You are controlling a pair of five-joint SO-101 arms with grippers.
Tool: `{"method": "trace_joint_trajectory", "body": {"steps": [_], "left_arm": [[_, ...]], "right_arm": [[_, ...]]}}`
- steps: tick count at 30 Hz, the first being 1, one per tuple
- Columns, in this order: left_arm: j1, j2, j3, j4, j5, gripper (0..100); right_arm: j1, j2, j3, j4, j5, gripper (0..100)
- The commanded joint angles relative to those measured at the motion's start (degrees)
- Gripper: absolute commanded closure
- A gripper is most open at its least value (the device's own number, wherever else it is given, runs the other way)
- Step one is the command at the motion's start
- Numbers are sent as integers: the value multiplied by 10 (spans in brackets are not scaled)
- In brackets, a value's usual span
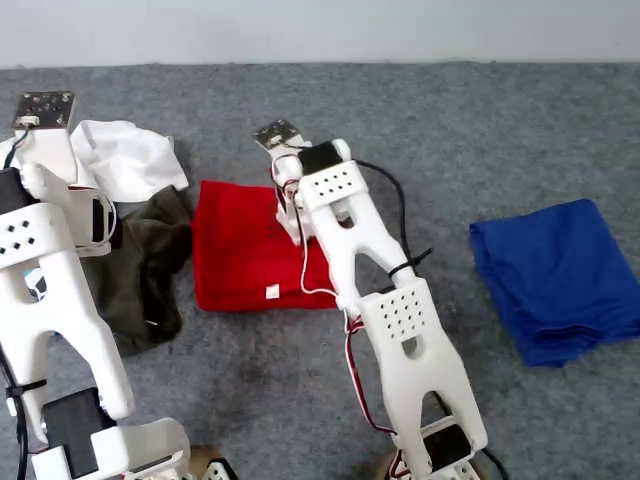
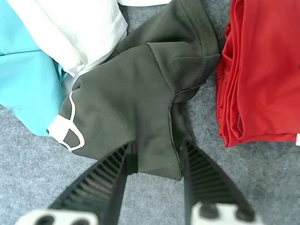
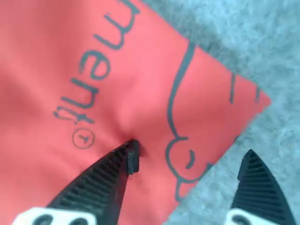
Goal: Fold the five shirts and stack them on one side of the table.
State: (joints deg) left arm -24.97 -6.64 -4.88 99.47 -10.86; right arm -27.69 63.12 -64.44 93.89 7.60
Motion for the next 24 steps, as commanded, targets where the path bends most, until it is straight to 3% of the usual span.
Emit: {"method": "trace_joint_trajectory", "body": {"steps": [1, 11, 15, 18, 24], "left_arm": [[-2, -18, -2, 11, -3, 845], [-2, -18, -2, 11, -3, 845], [-2, -18, -2, 11, -3, 845], [-2, -18, -2, 11, -3, 845], [-2, -18, -2, 11, -3, 845]], "right_arm": [[-6, 11, -37, -4, -28, 656], [-8, 61, -39, -10, -46, 675], [-8, 63, -39, -10, 1, 831], [-7, 64, -39, -10, -4, 984], [-7, 61, -39, -10, -4, 976]]}}
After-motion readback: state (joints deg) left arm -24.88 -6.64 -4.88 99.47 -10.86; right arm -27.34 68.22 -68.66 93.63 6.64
